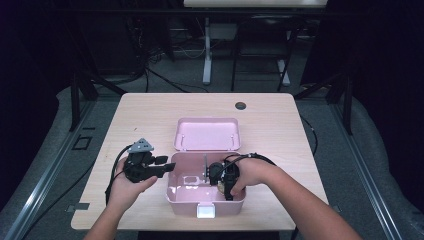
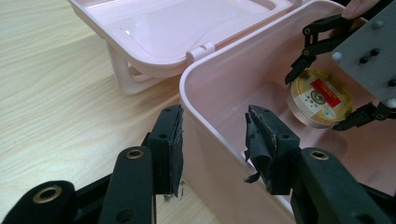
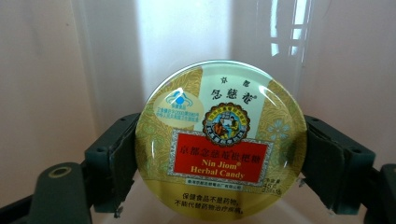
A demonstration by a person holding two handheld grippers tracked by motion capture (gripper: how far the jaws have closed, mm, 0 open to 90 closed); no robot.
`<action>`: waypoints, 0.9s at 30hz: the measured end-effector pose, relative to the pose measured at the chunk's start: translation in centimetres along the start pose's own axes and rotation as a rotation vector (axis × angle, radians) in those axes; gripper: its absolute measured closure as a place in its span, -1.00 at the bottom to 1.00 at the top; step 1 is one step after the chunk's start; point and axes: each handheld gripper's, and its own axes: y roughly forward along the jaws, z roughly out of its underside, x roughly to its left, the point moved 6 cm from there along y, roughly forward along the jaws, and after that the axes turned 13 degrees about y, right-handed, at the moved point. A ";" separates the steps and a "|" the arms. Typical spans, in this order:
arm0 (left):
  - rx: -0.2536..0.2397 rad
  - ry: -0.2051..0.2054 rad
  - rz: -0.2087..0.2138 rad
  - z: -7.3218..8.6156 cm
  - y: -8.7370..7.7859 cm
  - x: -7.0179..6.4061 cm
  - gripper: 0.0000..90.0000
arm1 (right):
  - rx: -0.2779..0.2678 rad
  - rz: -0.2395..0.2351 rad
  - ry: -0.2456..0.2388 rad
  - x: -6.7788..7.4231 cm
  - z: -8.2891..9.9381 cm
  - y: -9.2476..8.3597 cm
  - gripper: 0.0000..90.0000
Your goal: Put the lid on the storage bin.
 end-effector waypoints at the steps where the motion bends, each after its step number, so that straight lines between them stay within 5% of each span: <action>1: 0.000 0.000 0.000 0.0 0.0 0.0 0.26 | 0.006 0.001 -0.001 0.0 0.0 0.0 -0.56; 27: 0.003 -0.003 0.007 0.0 0.1 -0.1 0.25 | 0.022 -0.024 0.021 -0.1 -0.1 0.7 -0.57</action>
